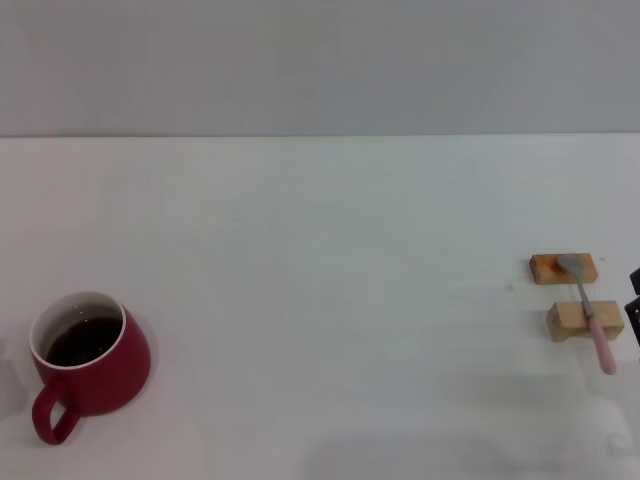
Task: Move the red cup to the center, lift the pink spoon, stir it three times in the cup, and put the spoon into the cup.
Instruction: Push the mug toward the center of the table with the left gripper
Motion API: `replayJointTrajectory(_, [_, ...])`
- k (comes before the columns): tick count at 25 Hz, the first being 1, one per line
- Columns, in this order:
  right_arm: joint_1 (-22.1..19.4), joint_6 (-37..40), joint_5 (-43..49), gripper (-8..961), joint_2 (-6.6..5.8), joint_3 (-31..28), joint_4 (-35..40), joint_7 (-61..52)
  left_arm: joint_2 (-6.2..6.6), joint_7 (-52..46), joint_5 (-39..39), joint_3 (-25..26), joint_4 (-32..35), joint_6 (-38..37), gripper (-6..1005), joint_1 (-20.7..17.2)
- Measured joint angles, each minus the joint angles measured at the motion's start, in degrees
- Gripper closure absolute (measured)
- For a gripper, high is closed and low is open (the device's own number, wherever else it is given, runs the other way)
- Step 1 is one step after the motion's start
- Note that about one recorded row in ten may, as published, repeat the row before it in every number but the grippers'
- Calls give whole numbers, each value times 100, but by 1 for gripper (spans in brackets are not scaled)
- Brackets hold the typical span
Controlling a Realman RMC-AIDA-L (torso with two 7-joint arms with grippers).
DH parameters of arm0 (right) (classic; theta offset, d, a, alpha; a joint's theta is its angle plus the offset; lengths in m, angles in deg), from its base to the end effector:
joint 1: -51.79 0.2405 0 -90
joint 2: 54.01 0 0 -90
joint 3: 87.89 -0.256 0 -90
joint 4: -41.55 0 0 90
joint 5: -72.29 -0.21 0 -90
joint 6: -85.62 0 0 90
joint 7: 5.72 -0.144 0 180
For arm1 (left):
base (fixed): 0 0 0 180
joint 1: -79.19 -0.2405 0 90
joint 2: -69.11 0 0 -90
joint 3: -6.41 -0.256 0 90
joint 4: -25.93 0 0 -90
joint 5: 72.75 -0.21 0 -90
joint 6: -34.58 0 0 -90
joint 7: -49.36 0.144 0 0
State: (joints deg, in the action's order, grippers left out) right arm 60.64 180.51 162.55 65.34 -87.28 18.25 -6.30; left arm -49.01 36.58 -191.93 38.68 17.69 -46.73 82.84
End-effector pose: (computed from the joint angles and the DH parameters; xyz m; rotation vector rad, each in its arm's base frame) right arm 0.3158 0.1935 -0.0439 -1.4860 0.5533 0.9070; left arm -0.3990 0.1853 -0.0010 -1.4614 -0.6764 -0.6363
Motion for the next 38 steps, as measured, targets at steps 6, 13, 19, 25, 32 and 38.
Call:
replayJointTrajectory(6, [-40,22,0,319,-8,0,0,-4,0,5,0,-148,8,67,1001,52])
replayJointTrajectory(13, [-42,78,-24,318,-8,0,2,-4,-1,-9,1,-300,-20,106,1001,103])
replayJointTrajectory(19, [-42,82,-35,319,-9,-20,25,-4,-9,-40,1,-458,-60,127,1001,150])
replayJointTrajectory(25, [-17,46,-36,318,-9,-41,35,-3,-20,-49,1,-618,-107,127,1001,183])
replayJointTrajectory(32, [3,33,-36,318,-8,-34,46,-3,-18,-49,3,-730,-133,123,1001,181])
replayJointTrajectory(38, [11,29,-36,319,-9,-19,33,-3,-5,-57,2,-796,-165,90,1001,184])
